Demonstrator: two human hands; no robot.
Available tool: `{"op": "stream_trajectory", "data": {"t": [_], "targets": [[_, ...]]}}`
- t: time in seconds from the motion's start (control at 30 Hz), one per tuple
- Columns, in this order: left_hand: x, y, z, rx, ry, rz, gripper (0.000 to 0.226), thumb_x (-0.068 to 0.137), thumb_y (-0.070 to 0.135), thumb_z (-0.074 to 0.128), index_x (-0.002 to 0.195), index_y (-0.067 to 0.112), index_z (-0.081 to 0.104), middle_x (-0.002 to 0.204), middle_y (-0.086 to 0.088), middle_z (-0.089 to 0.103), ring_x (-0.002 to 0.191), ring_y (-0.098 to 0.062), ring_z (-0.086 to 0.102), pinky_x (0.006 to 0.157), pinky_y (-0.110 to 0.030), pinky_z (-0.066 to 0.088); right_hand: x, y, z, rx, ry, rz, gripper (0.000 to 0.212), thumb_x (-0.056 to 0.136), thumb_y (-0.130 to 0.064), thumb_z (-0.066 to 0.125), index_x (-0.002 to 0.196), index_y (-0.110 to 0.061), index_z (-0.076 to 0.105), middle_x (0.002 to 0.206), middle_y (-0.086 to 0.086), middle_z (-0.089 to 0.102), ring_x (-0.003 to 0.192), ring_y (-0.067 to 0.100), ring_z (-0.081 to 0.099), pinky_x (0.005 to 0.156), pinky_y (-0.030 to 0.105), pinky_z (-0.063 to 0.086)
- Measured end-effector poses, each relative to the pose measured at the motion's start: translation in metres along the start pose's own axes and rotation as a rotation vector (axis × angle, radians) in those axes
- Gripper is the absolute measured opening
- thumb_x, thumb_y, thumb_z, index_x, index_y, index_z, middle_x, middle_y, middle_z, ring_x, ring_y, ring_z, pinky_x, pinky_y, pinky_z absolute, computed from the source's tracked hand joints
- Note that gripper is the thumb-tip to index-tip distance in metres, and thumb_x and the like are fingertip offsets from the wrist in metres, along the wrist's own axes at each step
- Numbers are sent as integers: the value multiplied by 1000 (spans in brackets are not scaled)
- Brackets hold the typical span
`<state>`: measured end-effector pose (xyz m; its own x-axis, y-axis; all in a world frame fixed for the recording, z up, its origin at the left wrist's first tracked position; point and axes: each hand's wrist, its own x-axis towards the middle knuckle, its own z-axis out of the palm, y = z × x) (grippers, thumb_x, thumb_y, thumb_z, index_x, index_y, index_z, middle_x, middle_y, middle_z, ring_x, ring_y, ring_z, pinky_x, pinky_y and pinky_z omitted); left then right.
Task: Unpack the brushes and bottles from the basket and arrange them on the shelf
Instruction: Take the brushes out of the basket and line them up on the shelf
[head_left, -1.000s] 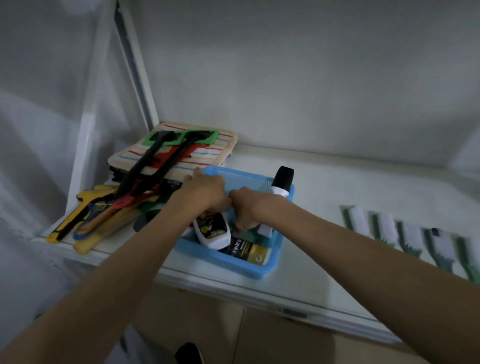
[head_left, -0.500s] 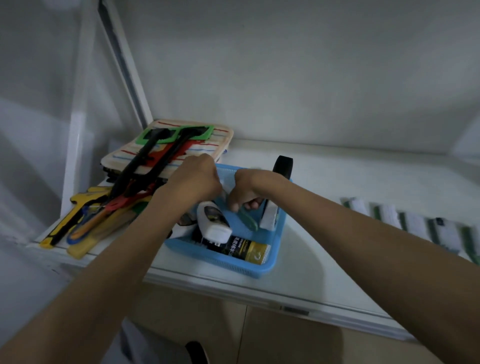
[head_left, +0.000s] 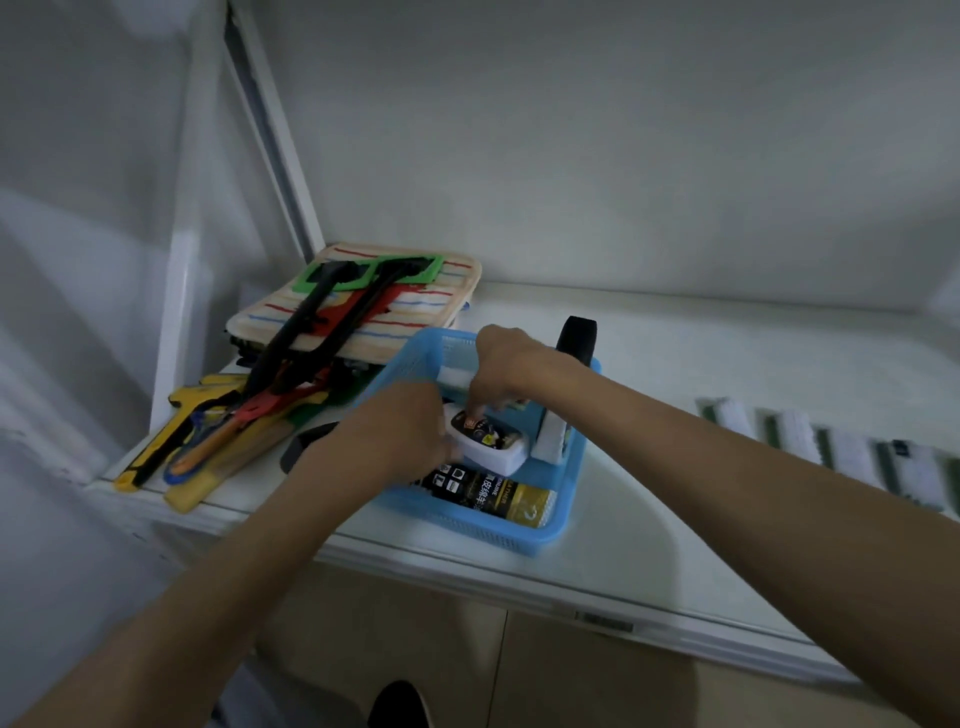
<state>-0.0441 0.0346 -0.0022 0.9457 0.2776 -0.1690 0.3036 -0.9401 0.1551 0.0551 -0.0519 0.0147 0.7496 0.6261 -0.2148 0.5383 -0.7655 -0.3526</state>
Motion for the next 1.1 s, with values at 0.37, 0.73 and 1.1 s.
{"op": "stream_trajectory", "data": {"t": [0.37,0.73,1.1], "targets": [[5,23,-17,284,-653,312,28,95,17,52,109,13,76,107,3,74,89,-9,57,89,-26,52,-16,5,-3,-70,-37,36,61,80,-32,76,127,-6,46,107,9,57,87,21,51,64,28,44],[2,6,-32,122,-755,262,44,84,64,55,79,21,61,71,8,53,68,-12,47,66,-26,40,-7,7,5,3,-30,76,33,86,-29,69,99,-9,46,74,5,52,56,14,51,61,28,48],[-55,-11,-67,-267,207,419,8,72,29,83,75,29,75,68,6,73,63,-5,68,59,-21,55,-16,5,-12,316,-13,139,29,81,-12,72,103,0,59,84,11,63,66,19,57,52,24,45]]}}
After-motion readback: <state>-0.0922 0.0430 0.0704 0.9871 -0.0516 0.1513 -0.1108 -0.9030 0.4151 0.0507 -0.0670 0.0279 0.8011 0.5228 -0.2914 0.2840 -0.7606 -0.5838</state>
